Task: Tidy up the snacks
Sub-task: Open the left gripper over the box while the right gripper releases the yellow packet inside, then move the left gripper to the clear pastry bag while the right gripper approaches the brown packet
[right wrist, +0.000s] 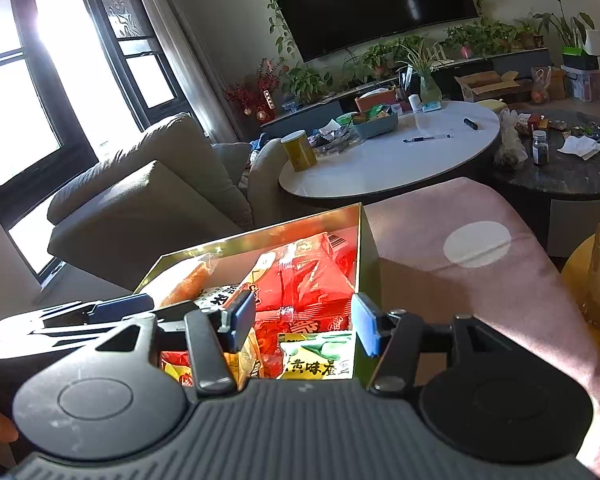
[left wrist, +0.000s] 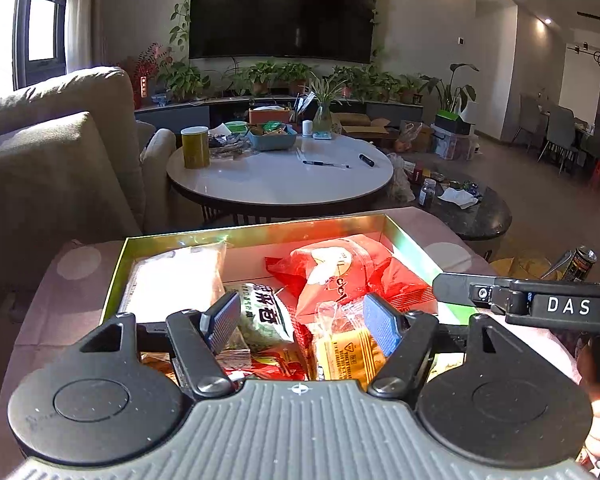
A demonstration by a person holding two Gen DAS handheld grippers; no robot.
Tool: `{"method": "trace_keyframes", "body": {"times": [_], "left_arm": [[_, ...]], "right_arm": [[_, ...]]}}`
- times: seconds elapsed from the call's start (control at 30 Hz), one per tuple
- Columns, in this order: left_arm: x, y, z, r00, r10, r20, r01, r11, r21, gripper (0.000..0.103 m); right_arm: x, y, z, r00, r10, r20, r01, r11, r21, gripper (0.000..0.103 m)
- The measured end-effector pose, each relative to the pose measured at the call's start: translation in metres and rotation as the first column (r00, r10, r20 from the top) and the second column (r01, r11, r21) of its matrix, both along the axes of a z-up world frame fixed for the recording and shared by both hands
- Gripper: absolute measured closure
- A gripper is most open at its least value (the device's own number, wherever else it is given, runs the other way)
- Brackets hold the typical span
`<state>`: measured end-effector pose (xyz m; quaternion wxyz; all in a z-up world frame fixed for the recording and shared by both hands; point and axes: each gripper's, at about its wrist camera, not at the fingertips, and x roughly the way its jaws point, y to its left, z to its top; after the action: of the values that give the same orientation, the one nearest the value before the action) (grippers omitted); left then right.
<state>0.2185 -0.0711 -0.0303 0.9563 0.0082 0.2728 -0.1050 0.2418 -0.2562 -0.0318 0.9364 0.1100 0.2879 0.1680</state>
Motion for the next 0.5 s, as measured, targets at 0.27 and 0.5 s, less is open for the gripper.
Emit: {"method": "trace_keyframes", "body": {"times": [0.27,0.5], "left_arm": [[-0.010,0.013,-0.003,0.999,0.033,-0.019,-0.032,0.999,0.011,0.037],[-0.028,0.018,0.001,0.999,0.044,0.009,-0.044,0.999,0.025,0.030]], "right_arm": [[-0.007,0.008,0.004,1.000,0.025,0.014,-0.025,1.000,-0.019,0.046],[-0.022,0.017,0.008,0.999,0.040,0.024,-0.039,0.998,-0.038,0.044]]}}
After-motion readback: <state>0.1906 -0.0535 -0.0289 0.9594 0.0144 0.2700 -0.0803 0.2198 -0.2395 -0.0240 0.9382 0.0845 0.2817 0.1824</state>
